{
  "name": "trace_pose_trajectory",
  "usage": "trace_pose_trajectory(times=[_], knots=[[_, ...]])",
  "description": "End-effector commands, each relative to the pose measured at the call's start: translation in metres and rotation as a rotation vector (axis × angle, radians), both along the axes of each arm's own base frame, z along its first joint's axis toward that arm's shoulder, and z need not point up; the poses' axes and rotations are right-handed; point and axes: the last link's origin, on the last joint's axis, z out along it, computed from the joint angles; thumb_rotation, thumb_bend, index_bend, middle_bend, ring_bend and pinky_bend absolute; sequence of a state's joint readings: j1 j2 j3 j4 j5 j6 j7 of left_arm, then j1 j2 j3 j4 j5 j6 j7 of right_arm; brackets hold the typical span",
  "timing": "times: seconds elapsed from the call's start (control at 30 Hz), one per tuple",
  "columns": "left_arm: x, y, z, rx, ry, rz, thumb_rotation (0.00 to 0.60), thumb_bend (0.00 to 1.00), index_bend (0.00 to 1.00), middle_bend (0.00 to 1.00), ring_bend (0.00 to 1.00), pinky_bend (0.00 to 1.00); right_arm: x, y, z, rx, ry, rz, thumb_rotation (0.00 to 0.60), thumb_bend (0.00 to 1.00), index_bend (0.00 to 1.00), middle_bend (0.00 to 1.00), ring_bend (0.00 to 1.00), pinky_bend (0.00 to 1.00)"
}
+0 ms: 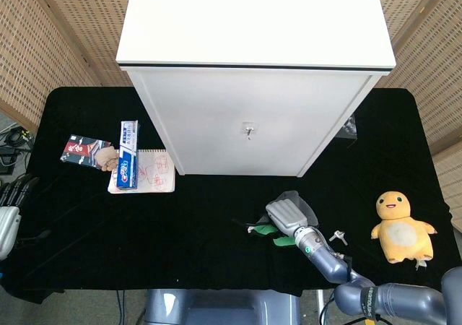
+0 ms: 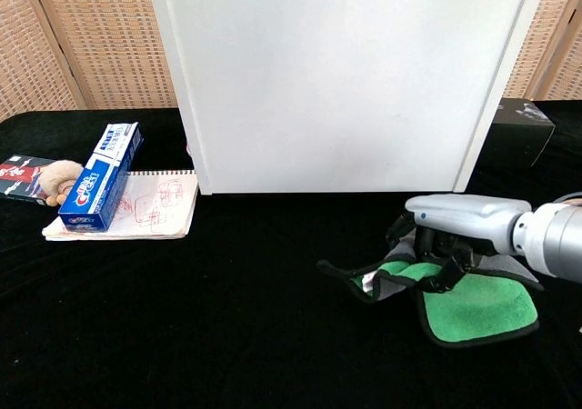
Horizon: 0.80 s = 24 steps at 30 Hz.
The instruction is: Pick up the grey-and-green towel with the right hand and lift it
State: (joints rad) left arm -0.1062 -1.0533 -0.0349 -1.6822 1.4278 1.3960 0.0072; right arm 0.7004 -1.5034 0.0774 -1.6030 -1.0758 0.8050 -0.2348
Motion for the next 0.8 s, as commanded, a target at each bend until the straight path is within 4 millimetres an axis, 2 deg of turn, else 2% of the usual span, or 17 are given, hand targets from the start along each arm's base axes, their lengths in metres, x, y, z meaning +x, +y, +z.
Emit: trace_pose_trajectory(times=[0.03,0.5,0.8], knots=[[0.001,-0.001,0.001,0.001,-0.005,-0.005,0.6,0.0,0.0,0.0,0.0,0.0,0.008,-0.003,0.021,-0.041,-0.065,-0.012,0.6,0.67,0.72,0.99,0.98,1.0],[0.004,-0.006,0.006,0.004,-0.031,-0.027,0.6,0.0,0.0,0.0,0.0,0.0,0.046,-0.005,0.09,-0.112,-0.306,-0.097,0.6,0.69,0.76,1.0,1.0,1.0],[0.004,-0.006,0.006,0.0,-0.033,-0.026,0.6,0.0,0.0,0.0,0.0,0.0,0.068,-0.009,0.125,-0.106,-0.44,-0.177,0.6,0.69,0.77,1.0,1.0,1.0]])
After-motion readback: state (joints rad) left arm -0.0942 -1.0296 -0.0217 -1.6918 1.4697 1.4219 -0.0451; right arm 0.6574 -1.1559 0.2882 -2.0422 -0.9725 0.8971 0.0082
